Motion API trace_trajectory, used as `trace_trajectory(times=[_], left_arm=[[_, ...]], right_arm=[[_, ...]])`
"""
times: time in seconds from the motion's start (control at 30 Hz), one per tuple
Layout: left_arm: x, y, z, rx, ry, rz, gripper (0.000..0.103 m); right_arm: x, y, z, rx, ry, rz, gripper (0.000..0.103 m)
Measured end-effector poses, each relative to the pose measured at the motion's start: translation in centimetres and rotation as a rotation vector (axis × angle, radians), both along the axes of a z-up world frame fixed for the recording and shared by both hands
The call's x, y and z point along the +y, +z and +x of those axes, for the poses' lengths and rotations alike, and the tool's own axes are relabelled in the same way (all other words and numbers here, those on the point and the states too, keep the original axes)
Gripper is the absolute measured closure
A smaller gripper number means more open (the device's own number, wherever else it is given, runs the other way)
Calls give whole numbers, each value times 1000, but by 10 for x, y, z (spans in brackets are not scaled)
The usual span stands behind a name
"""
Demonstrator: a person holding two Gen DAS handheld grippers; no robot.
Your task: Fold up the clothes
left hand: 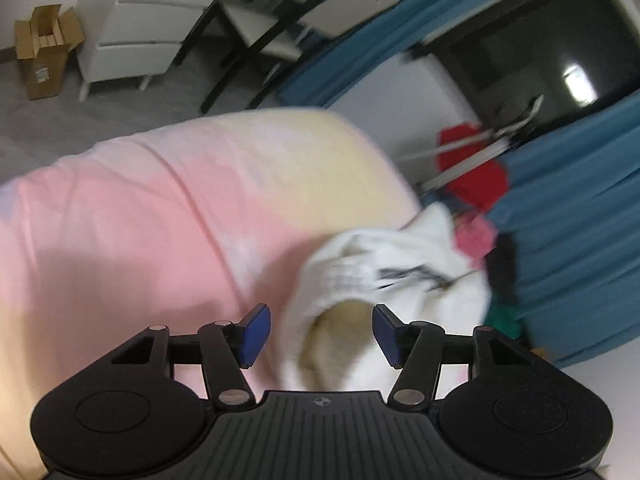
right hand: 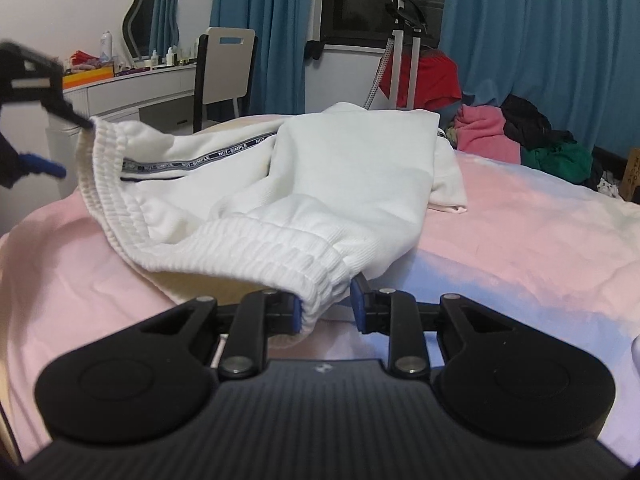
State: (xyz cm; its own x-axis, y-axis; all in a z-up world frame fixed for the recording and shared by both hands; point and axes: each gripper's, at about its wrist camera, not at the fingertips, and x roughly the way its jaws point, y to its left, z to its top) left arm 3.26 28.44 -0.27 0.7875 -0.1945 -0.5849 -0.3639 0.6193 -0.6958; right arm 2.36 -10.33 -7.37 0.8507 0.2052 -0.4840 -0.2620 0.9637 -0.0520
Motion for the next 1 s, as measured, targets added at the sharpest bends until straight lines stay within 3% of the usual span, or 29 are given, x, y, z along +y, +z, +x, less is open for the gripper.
trace_trajectory(times=[0.07, 0.17, 0.3, 0.47, 0.57, 0.67, 0.73, 0.77, 1.0], left_arm=[[-9, 7, -7, -61, -14, 27, 44], [-24, 14, -5, -86, -59, 101, 42], [-35, 4, 7, 9, -86, 158, 37], [-33, -24, 22, 108, -126, 85, 37], [-36, -39, 32, 122, -146, 29, 40], [-39, -43, 45, 130, -153, 1, 50], [-41, -38, 53, 98, -150, 26, 66], [-43, -34, 56, 73, -150, 45, 87], [-29, -4, 49, -153, -115, 140, 94]], right_arm=[[1, 0, 1, 1, 3, -3, 75], [1, 0, 2, 7, 4, 3, 74], [1, -1, 3, 10, 6, -1, 74], [3, -4, 5, 21, 6, -6, 74], [6, -6, 6, 20, 12, -17, 74], [8, -8, 6, 18, 14, -28, 74], [8, -9, 6, 16, 15, -34, 73], [8, -10, 5, 16, 16, -38, 72], [5, -4, 4, 26, 58, 18, 63]])
